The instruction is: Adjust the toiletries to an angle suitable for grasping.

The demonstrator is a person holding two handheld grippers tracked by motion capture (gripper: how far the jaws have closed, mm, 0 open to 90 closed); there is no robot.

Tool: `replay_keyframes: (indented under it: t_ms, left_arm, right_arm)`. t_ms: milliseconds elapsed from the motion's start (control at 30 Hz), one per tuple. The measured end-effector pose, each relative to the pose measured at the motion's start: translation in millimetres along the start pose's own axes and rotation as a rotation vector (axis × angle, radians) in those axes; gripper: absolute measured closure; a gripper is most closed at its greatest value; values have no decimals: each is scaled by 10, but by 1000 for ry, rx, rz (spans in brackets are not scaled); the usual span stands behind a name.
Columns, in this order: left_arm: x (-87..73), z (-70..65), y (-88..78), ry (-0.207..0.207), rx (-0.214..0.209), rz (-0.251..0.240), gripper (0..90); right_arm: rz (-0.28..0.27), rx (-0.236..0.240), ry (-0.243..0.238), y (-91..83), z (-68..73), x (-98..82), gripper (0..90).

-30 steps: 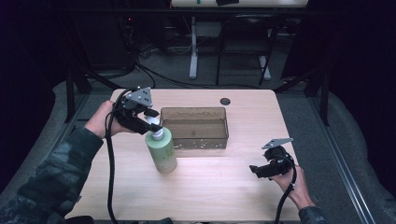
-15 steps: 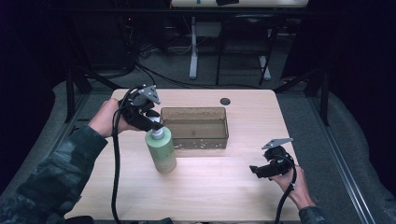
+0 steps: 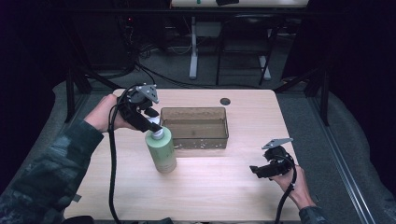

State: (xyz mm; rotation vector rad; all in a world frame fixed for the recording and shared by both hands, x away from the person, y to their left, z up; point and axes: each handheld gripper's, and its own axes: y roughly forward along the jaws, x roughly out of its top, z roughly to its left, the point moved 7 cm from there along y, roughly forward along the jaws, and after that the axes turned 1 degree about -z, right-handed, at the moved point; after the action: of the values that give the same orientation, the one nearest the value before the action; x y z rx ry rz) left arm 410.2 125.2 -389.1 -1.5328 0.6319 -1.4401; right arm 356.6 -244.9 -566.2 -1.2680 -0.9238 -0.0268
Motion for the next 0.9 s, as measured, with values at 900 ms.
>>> replay_keyframes:
  t_ms: [900]
  left_arm:
    - [-128,8,50,3,-23,-129,623]
  right_arm:
    - [-7,-5,-2,-11,5,13,163]
